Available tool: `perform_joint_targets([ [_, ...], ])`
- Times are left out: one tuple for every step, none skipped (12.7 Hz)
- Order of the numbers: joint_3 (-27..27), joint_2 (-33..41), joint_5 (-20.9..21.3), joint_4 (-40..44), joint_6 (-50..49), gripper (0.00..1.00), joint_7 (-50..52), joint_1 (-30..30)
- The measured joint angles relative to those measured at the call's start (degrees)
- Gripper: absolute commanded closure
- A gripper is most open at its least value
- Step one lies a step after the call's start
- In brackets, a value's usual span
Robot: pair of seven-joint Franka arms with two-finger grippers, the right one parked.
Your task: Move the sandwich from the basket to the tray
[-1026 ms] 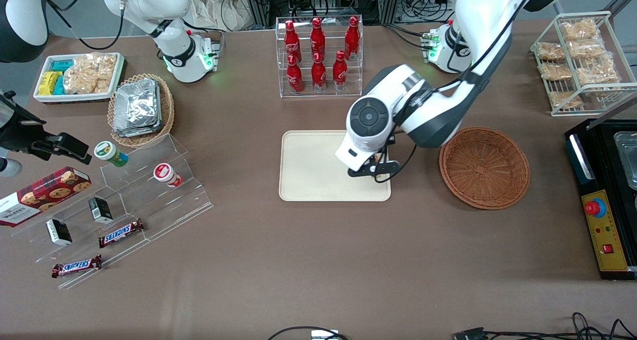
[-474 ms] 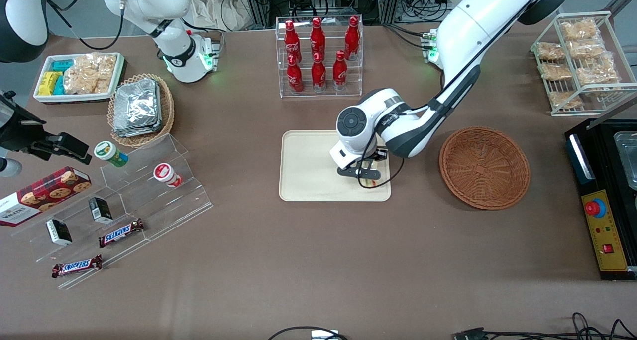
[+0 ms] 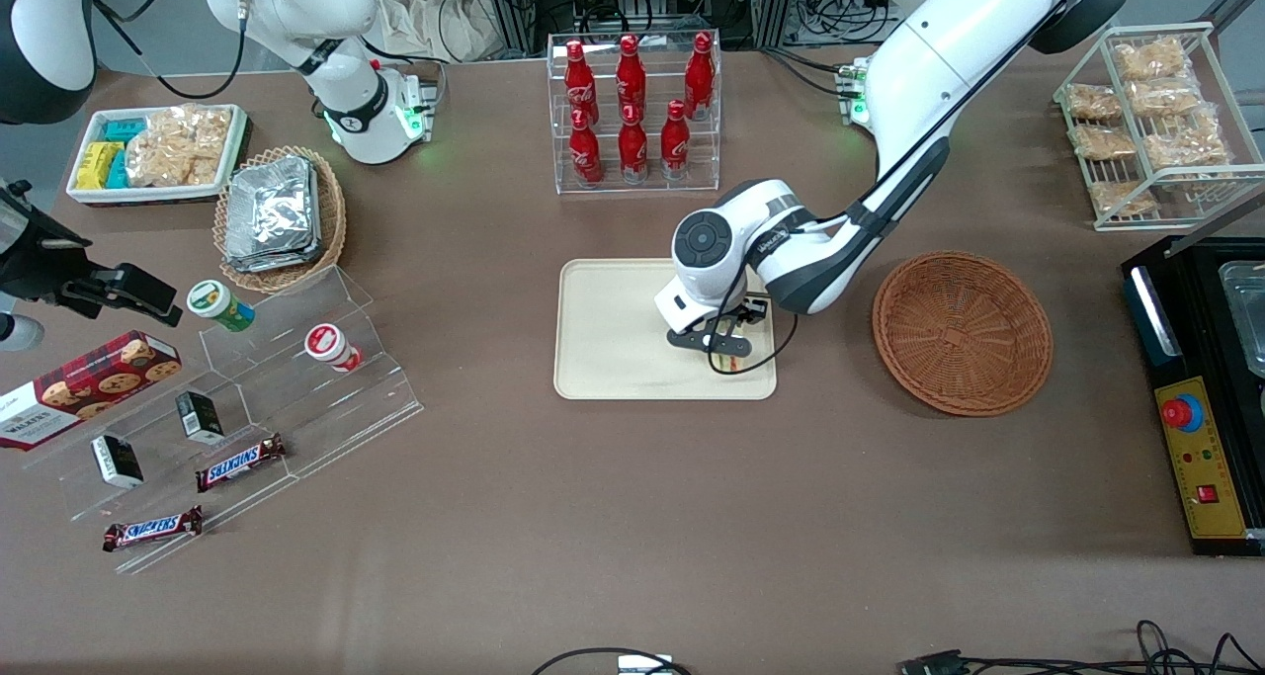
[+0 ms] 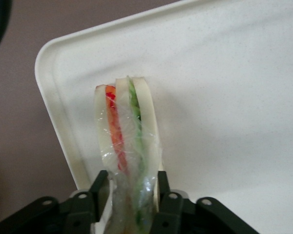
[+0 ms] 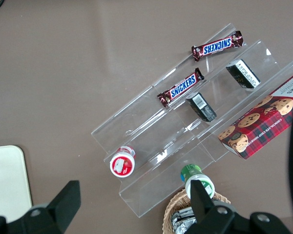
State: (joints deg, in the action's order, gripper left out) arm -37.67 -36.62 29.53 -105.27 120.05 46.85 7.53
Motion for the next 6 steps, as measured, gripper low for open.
perform_joint_targets([
  [-0.09, 0.75, -0.02, 0.25, -1.44, 0.00, 0.00, -0.34],
  [-0.46, 2.12, -0.71, 0.82, -3.53, 0.00, 0.00, -0.98],
  [-1.22, 4.29, -3.00, 1.67, -6.26, 0.00, -0.01, -2.07],
  [-1.85, 7.16, -6.57, 2.88, -9.54, 0.00, -0.78, -3.37],
  [-2.11, 10.60, -10.85, 4.75, -13.85, 0.00, -2.97, -4.71],
  [-2.12, 14.12, -14.79, 7.20, -19.01, 0.00, -5.35, -6.09],
])
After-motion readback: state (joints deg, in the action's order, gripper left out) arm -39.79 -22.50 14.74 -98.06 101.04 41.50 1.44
